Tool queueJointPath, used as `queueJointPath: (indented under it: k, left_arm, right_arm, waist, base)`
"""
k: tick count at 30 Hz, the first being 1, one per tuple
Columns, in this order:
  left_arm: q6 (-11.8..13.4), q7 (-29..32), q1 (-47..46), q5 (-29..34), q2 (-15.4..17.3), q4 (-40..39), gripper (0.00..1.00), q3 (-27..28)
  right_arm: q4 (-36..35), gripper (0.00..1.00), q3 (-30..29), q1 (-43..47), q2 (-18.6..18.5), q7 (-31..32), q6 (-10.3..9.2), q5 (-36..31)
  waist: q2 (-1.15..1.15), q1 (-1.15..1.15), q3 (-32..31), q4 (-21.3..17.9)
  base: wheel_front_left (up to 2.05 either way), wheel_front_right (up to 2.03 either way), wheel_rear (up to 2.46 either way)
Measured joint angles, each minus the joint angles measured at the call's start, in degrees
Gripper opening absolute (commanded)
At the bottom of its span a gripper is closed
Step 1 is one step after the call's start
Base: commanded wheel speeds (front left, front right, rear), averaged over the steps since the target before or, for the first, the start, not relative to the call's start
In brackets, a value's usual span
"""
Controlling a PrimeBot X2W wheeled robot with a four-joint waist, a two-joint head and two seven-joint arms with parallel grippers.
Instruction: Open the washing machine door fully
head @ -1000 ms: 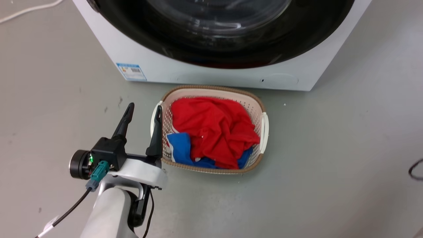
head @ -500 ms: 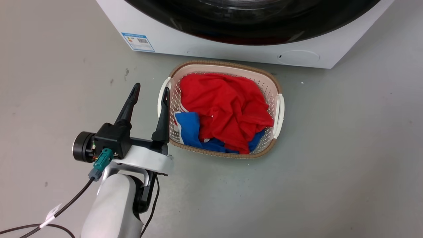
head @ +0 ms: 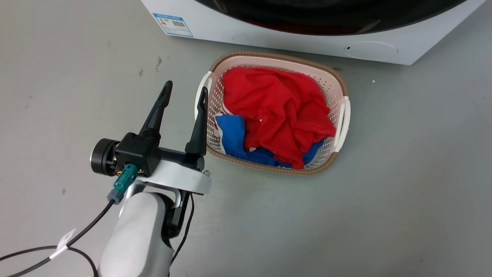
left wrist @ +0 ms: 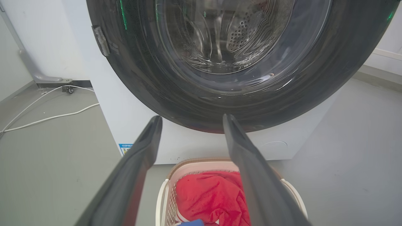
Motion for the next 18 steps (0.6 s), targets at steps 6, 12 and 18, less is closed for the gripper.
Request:
queueJointPath:
  k: [6,12,18]
  left_arm:
    - [-0.1,0.0,-0.48,0.15,-0.4,-0.12,1.0,0.14]
    - [-0.37,0.0,-0.51,0.35,-0.8,0.34,1.0,0.57]
    - [-0.52,0.0,0.09,0.35,-1.02,0.94,1.0,1.34]
  right_arm:
    - [2.07,0.0,0.15,-2.4,-0.58,2.46,0.0,-2.59]
    - [3.68,0.0,0.59,-2.21,-0.74,6.69,0.0,-4.55]
    - [2.58,0.0,1.64,1.32,0.73,10.99,0.0,-5.6]
  waist:
    - [0.0,0.0,0.73,0.54]
    - [0.0,0.0,-0.08,0.33]
    - [0.0,0.0,-2.53,-0.52]
  base:
    - [0.0,0.0,0.0]
    - [0.0,0.0,0.0]
    - [0.0,0.0,0.0]
